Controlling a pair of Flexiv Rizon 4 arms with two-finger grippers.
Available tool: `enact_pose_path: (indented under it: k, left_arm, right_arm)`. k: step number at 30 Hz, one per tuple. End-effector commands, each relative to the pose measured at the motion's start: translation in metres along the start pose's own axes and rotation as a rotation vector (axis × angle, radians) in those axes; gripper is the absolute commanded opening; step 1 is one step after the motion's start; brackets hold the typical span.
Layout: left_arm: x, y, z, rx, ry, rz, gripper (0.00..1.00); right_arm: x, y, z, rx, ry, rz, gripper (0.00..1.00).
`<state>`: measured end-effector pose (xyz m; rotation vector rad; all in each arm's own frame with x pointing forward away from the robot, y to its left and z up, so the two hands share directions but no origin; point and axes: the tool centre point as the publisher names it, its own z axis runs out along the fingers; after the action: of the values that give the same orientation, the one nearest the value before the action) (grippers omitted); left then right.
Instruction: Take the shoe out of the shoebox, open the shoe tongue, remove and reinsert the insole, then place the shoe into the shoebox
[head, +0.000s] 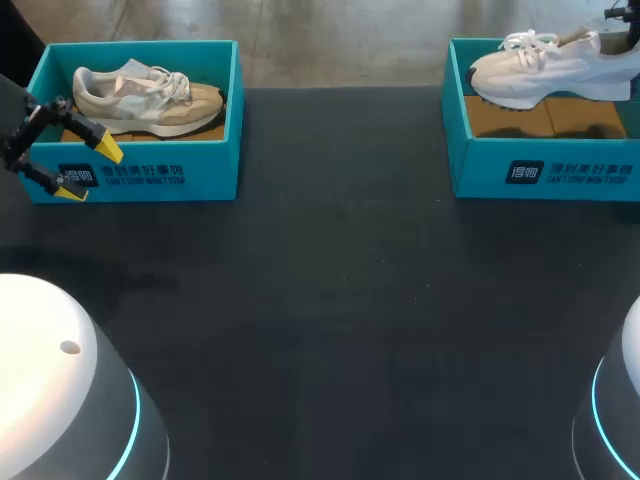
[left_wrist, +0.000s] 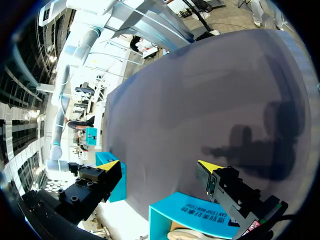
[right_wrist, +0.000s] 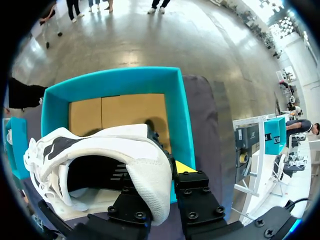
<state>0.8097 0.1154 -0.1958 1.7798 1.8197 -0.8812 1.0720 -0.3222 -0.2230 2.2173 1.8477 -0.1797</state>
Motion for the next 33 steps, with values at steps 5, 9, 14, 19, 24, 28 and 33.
enact_pose_path:
  k: [5, 9, 14, 19, 24, 28, 33]
  left_arm:
    - [0.000, 0.000, 0.000, 0.000, 0.001, 0.001, 1.00]
    - [0.000, 0.000, 0.000, 0.000, 0.001, 0.001, 1.00]
    - [0.000, 0.000, 0.000, 0.000, 0.001, 0.001, 1.00]
    - [0.000, 0.000, 0.000, 0.000, 0.001, 0.001, 1.00]
    - [0.000, 0.000, 0.000, 0.000, 0.001, 0.001, 1.00]
    - [0.000, 0.000, 0.000, 0.000, 0.001, 0.001, 1.00]
    - [0.000, 0.000, 0.000, 0.000, 0.001, 0.001, 1.00]
  right_arm:
    - [0.002, 0.010, 0.014, -0.007, 0.012, -0.002, 0.00]
    - [0.001, 0.014, 0.021, -0.008, 0.017, 0.000, 0.00]
    - [0.004, 0.015, 0.029, -0.009, 0.016, -0.002, 0.00]
    - [0.006, 0.015, 0.038, 0.001, 0.012, 0.002, 0.00]
    - [0.010, 0.014, 0.044, 0.006, 0.010, -0.002, 0.00]
    - [0.012, 0.015, 0.050, 0.000, 0.021, -0.004, 0.00]
    - [0.015, 0.017, 0.055, 0.002, 0.025, -0.012, 0.00]
